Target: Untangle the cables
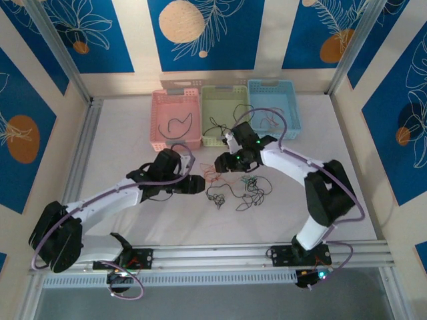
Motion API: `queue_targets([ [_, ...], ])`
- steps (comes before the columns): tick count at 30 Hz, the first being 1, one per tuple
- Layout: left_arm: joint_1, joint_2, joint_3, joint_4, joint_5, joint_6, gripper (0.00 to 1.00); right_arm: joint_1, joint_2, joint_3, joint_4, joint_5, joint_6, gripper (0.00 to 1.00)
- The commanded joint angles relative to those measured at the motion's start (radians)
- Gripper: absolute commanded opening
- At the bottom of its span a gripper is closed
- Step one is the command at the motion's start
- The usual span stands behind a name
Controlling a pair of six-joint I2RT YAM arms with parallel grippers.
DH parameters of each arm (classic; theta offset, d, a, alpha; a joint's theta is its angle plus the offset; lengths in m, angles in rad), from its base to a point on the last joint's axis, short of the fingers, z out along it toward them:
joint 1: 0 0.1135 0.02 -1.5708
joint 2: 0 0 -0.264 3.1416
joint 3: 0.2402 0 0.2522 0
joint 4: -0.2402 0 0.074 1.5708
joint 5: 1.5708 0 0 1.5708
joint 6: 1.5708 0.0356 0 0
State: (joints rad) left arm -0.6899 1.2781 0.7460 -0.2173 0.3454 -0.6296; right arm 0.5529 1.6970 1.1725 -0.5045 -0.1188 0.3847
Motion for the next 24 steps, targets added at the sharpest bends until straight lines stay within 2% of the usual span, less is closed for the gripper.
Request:
queue_targets([
  [1, -0.022, 0.03, -0.031, 0.077, 0.022, -0.035, 0.57, 0.009, 0.083, 0.076, 0.001, -0.056, -0.045, 0.55],
  [7, -0.052, 0.081, -0.068, 0.139, 0.02, -0.065, 0.57, 0.01, 0.189, 0.136, -0.01, -0.04, -0.073, 0.54],
  [11, -0.063, 0.124, -0.086, 0.194, 0.024, -0.086, 0.55, 0.011, 0.225, 0.16, -0.032, -0.065, -0.084, 0.49],
  [14, -0.073, 0.155, -0.083, 0.223, 0.027, -0.097, 0.52, 0.012, 0.226, 0.157, -0.034, -0.07, -0.084, 0.41],
  [24, -0.081, 0.214, -0.066, 0.254, 0.003, -0.1, 0.48, 0.012, 0.193, 0.115, -0.002, -0.084, -0.074, 0.1],
])
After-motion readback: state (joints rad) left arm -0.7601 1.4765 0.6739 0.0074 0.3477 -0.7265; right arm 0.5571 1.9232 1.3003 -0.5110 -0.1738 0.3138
